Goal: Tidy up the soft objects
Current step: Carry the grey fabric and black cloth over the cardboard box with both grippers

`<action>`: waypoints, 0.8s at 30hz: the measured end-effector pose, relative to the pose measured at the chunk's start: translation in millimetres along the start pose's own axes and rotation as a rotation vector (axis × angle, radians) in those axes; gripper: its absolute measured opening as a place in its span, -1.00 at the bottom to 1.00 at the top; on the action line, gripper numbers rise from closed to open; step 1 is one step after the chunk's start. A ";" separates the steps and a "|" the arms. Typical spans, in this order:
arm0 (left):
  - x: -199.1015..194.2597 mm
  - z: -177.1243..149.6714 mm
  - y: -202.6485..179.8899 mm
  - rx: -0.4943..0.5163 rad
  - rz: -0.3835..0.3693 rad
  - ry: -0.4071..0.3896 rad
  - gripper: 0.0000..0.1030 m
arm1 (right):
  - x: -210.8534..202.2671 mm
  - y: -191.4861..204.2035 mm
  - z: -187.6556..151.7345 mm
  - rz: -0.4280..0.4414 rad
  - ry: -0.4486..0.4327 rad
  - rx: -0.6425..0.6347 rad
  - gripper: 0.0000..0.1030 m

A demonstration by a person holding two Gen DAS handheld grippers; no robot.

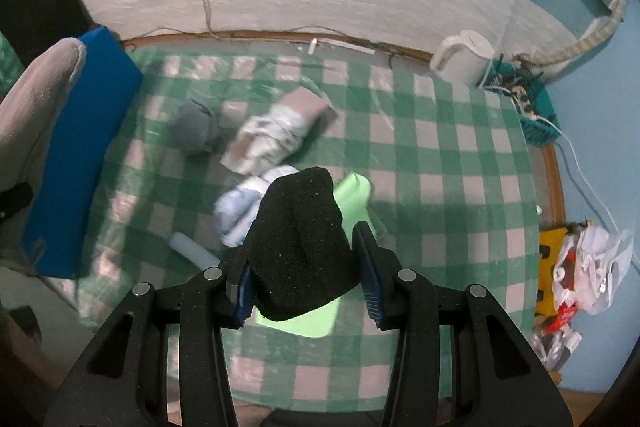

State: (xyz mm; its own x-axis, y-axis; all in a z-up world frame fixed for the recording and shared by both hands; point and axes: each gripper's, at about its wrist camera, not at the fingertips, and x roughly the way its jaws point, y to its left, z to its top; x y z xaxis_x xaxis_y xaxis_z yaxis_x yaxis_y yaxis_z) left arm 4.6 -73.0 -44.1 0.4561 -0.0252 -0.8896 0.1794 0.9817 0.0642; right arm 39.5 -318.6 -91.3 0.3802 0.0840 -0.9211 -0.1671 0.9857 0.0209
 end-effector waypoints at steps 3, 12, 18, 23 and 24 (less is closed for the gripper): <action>-10.0 1.0 9.6 -0.013 0.007 -0.027 -0.48 | -8.8 13.3 7.9 0.018 -0.015 -0.015 -0.16; -31.8 1.0 40.1 -0.061 0.018 -0.081 -0.48 | -38.0 60.0 29.1 0.075 -0.069 -0.073 -0.16; -31.3 -5.0 66.5 -0.109 0.035 -0.082 -0.47 | -46.9 96.7 41.9 0.104 -0.079 -0.120 -0.16; -24.0 -14.6 89.8 -0.146 0.045 -0.062 -0.47 | -47.4 125.5 51.3 0.120 -0.077 -0.156 -0.16; -22.0 -17.0 94.7 -0.153 0.049 -0.056 -0.48 | -47.2 131.0 52.6 0.123 -0.074 -0.161 -0.16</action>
State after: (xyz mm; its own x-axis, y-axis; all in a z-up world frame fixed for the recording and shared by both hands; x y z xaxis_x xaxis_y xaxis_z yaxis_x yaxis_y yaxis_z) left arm -3.2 23.8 -26.1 0.5098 0.0170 -0.8601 0.0226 0.9992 0.0331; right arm 47.4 -185.8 -24.7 0.4131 0.2188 -0.8840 -0.3576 0.9317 0.0636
